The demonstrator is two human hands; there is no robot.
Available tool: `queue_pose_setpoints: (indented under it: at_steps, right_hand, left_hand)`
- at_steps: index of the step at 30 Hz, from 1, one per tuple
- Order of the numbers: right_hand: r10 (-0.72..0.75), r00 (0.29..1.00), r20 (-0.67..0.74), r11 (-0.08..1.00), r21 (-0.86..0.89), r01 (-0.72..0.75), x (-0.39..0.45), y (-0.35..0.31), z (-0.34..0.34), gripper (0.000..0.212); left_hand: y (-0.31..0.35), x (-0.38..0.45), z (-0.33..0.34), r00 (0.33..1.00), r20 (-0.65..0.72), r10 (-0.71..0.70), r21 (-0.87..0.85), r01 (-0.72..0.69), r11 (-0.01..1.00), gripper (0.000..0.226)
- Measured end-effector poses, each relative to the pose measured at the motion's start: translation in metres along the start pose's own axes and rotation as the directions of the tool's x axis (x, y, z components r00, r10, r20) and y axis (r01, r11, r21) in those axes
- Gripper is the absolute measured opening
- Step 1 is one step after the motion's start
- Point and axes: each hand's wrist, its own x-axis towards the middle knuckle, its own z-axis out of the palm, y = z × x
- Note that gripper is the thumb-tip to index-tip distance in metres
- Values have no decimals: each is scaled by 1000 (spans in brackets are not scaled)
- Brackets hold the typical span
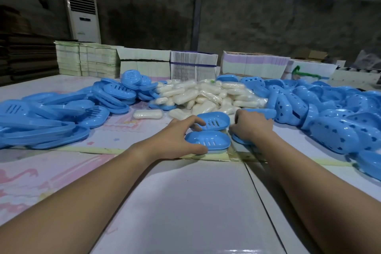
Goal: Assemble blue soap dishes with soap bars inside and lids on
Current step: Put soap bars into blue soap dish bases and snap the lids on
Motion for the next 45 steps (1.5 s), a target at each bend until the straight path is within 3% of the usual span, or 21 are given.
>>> queue_pose_setpoints:
  at_steps: [5,10,13,18,24,28,31,35,40,45]
  right_hand:
    - [-9,1000,18,999,47,8,-1,6,0,45]
    - [-50,997,50,995,93,45,-1,18,-8,40]
    - [-66,992,106,995,83,57,-5,23,-5,56]
    - [-62,995,-78,991,112,71,-8,17,-4,54]
    - [27,986,-166,968,252,16,-8,18,-18,40]
    - [-8,942,-334,943,310,118,-7,22,-27,44]
    - [-43,920,-390,852,466,238,-12,24,-35,45]
    - [-278,903,-328,545,720,429,-25,19,-40,30]
    - [-558,826,-76,658,565,497,-35,-1,-17,34]
    - [-526,844,-105,637,608,473,-29,4,-17,26]
  left_hand:
    - [1,-1,1,1000,8,-21,30,21,999,62]
    - [3,-2,0,999,22,-45,53,44,998,68]
    - [4,-2,0,998,25,-52,59,50,997,72]
    - [5,-4,-1,998,27,-49,59,48,997,74]
    - [2,-3,0,998,36,-59,55,57,997,75]
    - [1,-3,0,997,39,-68,44,66,997,75]
    - [0,-4,-1,996,44,-74,40,72,997,76]
    - [3,-4,-2,997,50,-66,23,65,998,82]
    - [5,-5,-3,994,46,-94,42,92,995,92]
    - [4,-5,-3,992,42,-116,24,115,993,109]
